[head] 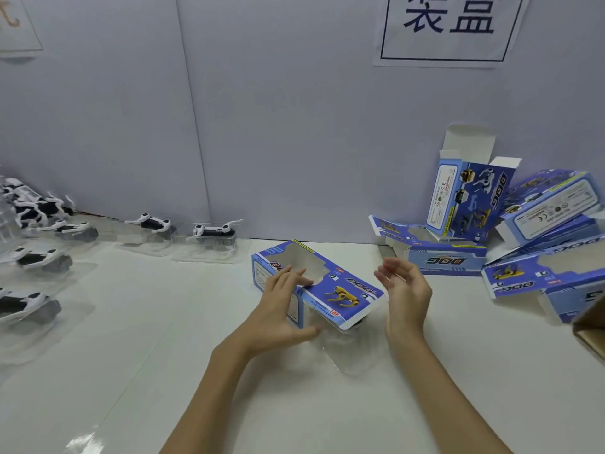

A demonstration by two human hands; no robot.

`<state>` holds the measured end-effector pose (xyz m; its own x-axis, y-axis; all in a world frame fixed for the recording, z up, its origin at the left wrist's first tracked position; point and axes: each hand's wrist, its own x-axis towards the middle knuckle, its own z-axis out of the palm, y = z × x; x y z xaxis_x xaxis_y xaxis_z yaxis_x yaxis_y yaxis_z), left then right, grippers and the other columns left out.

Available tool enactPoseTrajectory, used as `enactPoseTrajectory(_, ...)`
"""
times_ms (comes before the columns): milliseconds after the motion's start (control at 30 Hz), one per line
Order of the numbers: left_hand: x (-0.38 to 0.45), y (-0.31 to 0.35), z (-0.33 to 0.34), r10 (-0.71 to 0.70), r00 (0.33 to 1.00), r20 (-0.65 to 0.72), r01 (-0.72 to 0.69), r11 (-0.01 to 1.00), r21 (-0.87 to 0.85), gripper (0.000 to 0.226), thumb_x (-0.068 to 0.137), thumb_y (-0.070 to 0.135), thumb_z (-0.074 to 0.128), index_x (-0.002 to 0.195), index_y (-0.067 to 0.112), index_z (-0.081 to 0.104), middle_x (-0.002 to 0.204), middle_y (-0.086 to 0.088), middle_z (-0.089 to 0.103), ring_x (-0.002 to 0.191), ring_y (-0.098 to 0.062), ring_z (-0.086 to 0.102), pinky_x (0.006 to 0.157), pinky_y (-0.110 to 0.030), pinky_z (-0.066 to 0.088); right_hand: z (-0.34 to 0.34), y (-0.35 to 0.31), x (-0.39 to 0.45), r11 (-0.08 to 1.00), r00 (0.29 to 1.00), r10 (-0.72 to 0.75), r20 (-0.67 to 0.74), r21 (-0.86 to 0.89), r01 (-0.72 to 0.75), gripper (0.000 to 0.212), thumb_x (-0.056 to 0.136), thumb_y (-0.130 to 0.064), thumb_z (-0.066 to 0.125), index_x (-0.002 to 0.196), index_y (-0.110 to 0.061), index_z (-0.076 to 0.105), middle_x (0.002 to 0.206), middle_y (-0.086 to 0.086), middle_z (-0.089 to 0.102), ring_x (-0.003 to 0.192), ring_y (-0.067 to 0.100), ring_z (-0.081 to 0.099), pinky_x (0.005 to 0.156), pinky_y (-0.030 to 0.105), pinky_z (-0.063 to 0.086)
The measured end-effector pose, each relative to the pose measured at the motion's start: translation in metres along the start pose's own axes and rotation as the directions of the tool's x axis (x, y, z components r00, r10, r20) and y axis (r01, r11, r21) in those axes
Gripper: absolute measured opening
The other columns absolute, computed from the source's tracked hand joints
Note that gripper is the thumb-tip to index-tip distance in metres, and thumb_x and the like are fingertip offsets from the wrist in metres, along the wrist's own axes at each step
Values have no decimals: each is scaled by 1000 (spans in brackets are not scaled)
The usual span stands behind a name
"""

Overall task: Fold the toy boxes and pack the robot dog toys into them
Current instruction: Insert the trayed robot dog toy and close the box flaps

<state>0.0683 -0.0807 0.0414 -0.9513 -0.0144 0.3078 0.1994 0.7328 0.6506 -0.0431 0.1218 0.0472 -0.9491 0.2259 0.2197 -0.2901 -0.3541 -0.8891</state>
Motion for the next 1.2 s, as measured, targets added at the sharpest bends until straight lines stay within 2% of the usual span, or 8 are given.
enactPoseTrajectory(167, 0, 11, 16, 34, 999, 12, -34, 999, 28, 107, 54, 78, 84, 142, 38, 38, 158, 30, 13, 153, 3, -15, 123, -30, 13, -2, 4, 2, 976, 994, 109, -17, 192, -103, 26, 98, 5, 46, 94, -3, 69, 90, 10, 70, 83, 20, 72, 72, 24, 61)
enactPoseTrajectory(400, 2, 15, 25, 116, 987, -115, -100, 985, 138, 89, 67, 78, 73, 137, 33, 45, 150, 29, 28, 156, -6, 0, 120, -27, 18, -9, -9, 8, 807, 900, 429, 78, 414, -421, 22, 103, -18, 52, 99, -4, 69, 93, 9, 75, 81, 23, 74, 75, 32, 61)
enactPoseTrajectory(567, 6, 7, 18, 142, 974, -175, -119, 984, 136, 47, 89, 40, 76, 130, 27, 59, 147, 24, 47, 151, 1, 20, 111, -30, 42, -10, -4, 4, 862, 858, 507, 77, -26, -507, 18, 104, -12, 53, 103, -7, 70, 100, 11, 77, 83, 27, 73, 71, 36, 56)
enactPoseTrajectory(633, 7, 4, 19, 169, 960, -224, -137, 979, 153, 39, 91, 27, 76, 127, 25, 62, 137, 32, 47, 146, 12, 20, 105, -17, 40, -7, -3, -3, 864, 860, 493, 131, -189, -467, 22, 103, -5, 50, 108, -8, 71, 97, 12, 78, 76, 25, 75, 66, 33, 59)
enactPoseTrajectory(767, 7, 4, 22, 182, 944, -276, -153, 980, 124, 37, 87, 18, 73, 123, 22, 65, 133, 43, 40, 144, 18, 18, 101, 2, 25, -9, -4, -6, 833, 795, 552, 250, -149, -532, 32, 103, 2, 45, 108, -10, 73, 91, 10, 81, 68, 21, 77, 53, 29, 61)
enactPoseTrajectory(900, 8, 4, 20, 140, 928, -345, -141, 990, 23, 39, 81, 26, 67, 119, 23, 68, 137, 39, 47, 142, 19, 27, 103, 1, 30, -19, 1, 7, 766, 706, 620, 343, -68, -639, 30, 104, 1, 47, 118, -6, 73, 108, 18, 78, 86, 26, 77, 68, 35, 64)
enactPoseTrajectory(1067, 7, 11, 9, 18, 872, -489, -152, 960, -234, 30, 78, 17, 68, 108, 23, 72, 126, 14, 72, 134, -3, 55, 111, -32, 47, -20, 4, 1, 922, 650, 386, 654, -241, -304, 44, 84, -13, 76, 128, -13, 69, 120, 2, 77, 104, 13, 73, 80, 23, 58)
enactPoseTrajectory(1200, 4, 16, -2, -56, 872, -486, -159, 907, -389, 35, 87, 28, 69, 122, 23, 68, 127, 16, 69, 130, -4, 58, 115, -42, 47, -1, 4, -12, 912, 842, 56, 537, -371, 176, 27, 88, -11, 81, 113, -20, 73, 101, -13, 77, 83, 11, 69, 70, 18, 53)
